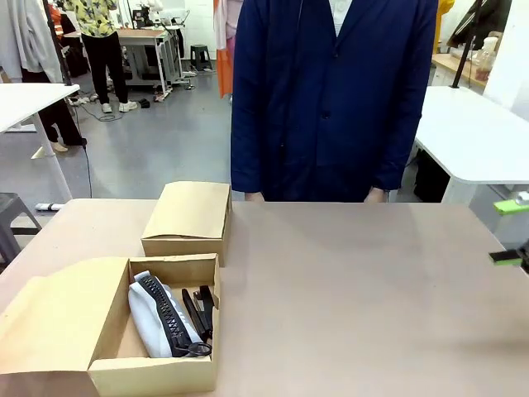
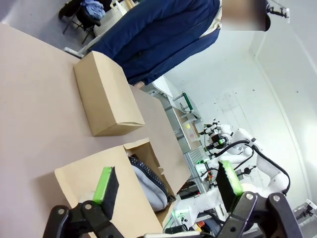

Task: Place items inside the box.
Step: Pick up a Pencil pouch or Stapler and place it inside the Mailer Box closest to the robot, then close the lid of the Mailer Box closest to the robot.

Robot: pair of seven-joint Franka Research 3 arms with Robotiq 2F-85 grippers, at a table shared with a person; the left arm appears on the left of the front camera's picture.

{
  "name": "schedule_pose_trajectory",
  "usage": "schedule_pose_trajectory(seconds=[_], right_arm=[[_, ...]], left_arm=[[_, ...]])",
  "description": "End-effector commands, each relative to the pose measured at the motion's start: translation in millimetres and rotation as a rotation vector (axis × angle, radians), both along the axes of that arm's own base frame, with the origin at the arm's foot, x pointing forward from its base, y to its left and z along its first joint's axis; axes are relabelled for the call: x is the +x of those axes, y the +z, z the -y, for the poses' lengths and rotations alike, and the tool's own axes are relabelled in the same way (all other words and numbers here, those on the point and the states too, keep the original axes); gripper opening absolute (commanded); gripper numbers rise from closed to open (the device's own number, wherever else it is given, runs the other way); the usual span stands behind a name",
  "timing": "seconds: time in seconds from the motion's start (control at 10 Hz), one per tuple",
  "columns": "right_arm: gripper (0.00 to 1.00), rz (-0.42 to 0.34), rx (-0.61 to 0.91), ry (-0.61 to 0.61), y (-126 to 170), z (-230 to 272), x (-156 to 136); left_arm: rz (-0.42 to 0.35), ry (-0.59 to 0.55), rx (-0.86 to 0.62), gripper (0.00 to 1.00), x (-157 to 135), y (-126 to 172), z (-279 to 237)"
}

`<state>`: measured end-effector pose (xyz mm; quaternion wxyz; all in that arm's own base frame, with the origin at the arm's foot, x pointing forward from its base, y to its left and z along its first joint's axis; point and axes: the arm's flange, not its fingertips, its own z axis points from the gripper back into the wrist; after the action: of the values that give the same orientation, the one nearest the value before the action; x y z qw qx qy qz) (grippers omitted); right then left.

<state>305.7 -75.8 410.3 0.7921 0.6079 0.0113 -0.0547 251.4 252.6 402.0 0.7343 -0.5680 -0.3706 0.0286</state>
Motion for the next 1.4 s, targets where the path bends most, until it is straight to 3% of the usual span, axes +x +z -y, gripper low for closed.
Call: schedule_pose_trajectory(seconds=[0.0, 1.3], right_arm=[[1.00, 0.058, -0.050, 0.054, 35.8, -31.6, -0.7], [1.00, 0.058, -0.050, 0.054, 35.8, -31.6, -0.7]], left_arm=[[0.031, 0.003, -0.010, 1.00, 0.2, 0.6, 1.4], [0.031, 0.003, -0.010, 1.00, 0.2, 0.6, 1.4]])
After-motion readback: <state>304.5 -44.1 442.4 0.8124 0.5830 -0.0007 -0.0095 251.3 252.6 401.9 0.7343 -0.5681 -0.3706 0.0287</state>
